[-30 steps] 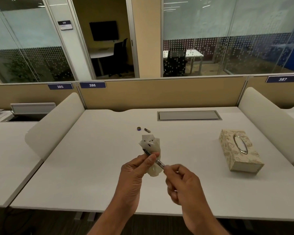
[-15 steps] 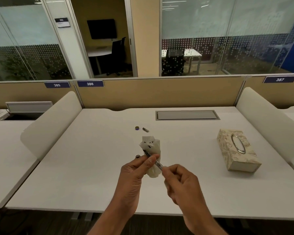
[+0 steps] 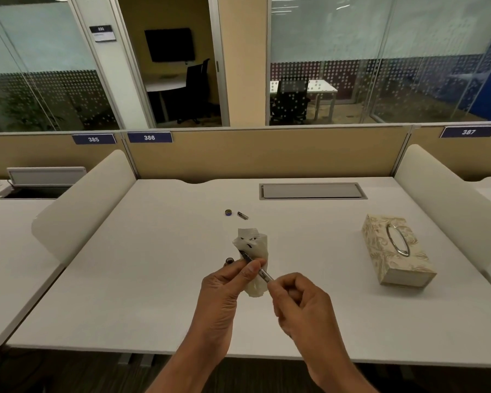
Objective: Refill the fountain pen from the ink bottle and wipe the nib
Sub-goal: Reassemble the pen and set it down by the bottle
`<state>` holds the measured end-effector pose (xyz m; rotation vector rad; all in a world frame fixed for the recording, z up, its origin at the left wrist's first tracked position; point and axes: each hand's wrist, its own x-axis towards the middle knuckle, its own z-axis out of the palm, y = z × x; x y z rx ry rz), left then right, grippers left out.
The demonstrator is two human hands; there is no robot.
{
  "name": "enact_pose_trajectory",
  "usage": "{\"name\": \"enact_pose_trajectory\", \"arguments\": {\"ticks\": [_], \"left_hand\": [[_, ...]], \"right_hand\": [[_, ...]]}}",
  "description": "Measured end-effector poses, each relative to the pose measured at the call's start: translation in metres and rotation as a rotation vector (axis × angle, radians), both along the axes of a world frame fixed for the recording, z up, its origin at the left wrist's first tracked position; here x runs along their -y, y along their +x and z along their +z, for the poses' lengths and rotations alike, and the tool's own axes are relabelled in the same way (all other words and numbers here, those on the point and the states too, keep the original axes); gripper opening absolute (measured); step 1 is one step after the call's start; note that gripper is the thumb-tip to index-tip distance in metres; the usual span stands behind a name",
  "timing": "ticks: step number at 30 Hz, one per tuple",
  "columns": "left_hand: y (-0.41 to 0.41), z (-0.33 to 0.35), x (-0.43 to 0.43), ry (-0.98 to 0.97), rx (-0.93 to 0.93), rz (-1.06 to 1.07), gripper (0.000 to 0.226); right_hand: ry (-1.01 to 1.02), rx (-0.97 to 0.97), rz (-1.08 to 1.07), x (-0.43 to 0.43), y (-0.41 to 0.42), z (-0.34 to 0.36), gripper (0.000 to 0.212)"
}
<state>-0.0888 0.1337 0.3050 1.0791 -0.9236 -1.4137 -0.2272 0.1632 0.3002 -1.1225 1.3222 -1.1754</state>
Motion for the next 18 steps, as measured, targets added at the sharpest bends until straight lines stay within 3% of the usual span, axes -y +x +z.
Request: {"name": "enact_pose_trajectory", "arguments": {"ticks": [2,5,7,11,12,16,18], "left_hand": [[0.0,-0.001,0.001,0.0,0.004,0.005,0.036],[0.0,-0.002,0.002,0.008,-0.014,0.012,0.032],[-0.002,-0.002,0.002,0.014,-0.004,0.012,0.03],[-0.002,-0.004,0.002,0.017,0.01,0.025,0.026],[-0.001,-0.005,0.002,0.016,0.005,0.026,0.026],[-0.002,-0.006,0.001,0.016,-0.013,0.021,0.028],[-0.005,-0.006,0.0,0.018,-0.003,0.016,0.029]], "right_hand": [[0.071,0.121,0.042,0.0,0.001,0.005,0.02],[-0.108,-0.186,-0.039,-0.001,0.001,-0.001,0.018],[-0.149,-0.249,-0.071,-0.001,0.002,-0.005,0.011],[0.106,0.125,0.039,0.002,0.0,0.004,0.02],[0.116,0.138,0.041,0.002,-0.001,0.006,0.02],[-0.129,-0.286,-0.058,0.0,0.001,-0.004,0.015],[-0.168,-0.307,-0.065,0.0,0.003,-0.008,0.012]]}}
